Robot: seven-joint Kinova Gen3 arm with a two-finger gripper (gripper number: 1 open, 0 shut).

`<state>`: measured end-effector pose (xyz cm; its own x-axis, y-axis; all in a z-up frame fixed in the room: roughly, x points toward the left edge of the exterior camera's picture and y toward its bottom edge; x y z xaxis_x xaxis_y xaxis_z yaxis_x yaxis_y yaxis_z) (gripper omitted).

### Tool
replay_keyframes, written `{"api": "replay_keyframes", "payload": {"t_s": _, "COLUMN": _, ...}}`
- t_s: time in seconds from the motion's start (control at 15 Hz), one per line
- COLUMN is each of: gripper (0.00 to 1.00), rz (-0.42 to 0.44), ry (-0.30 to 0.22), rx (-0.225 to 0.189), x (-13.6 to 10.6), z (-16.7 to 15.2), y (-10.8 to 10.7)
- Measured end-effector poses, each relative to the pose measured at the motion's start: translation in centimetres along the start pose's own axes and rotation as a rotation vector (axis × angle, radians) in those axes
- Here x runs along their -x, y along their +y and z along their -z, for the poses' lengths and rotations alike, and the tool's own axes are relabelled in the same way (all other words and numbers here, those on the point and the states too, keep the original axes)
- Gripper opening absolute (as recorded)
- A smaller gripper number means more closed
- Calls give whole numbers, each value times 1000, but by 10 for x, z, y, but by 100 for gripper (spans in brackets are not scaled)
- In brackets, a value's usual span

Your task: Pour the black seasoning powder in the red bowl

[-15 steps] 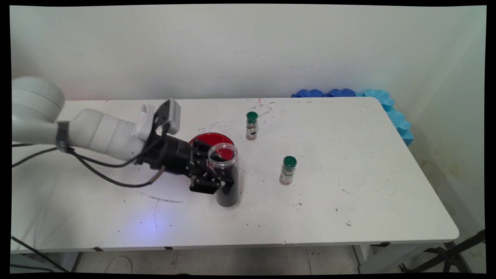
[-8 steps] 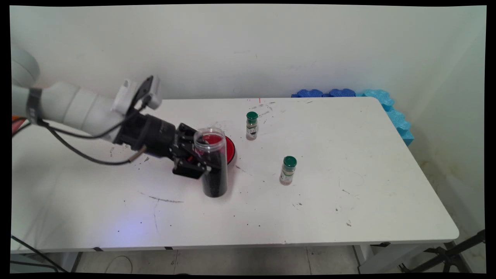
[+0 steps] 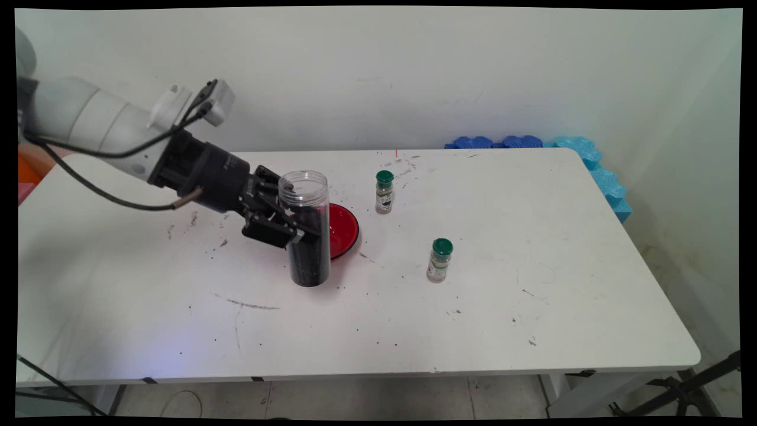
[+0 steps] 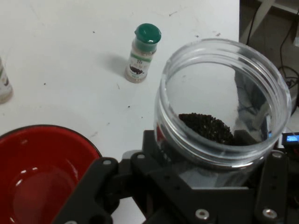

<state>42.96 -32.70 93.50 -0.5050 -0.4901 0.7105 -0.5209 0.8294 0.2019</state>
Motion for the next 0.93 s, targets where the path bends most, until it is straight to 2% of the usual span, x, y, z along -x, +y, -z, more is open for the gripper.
{"api": "replay_keyframes", "payload": {"t_s": 0.2, "gripper": 0, "rz": 62, "ry": -23, "rx": 19, "x": -5, "z": 4, "y": -6}}
{"api": "replay_keyframes", "payload": {"t_s": 0.93, "gripper": 0, "rz": 386, "ry": -107, "rx": 28, "x": -4, "z": -11, "y": -35}}
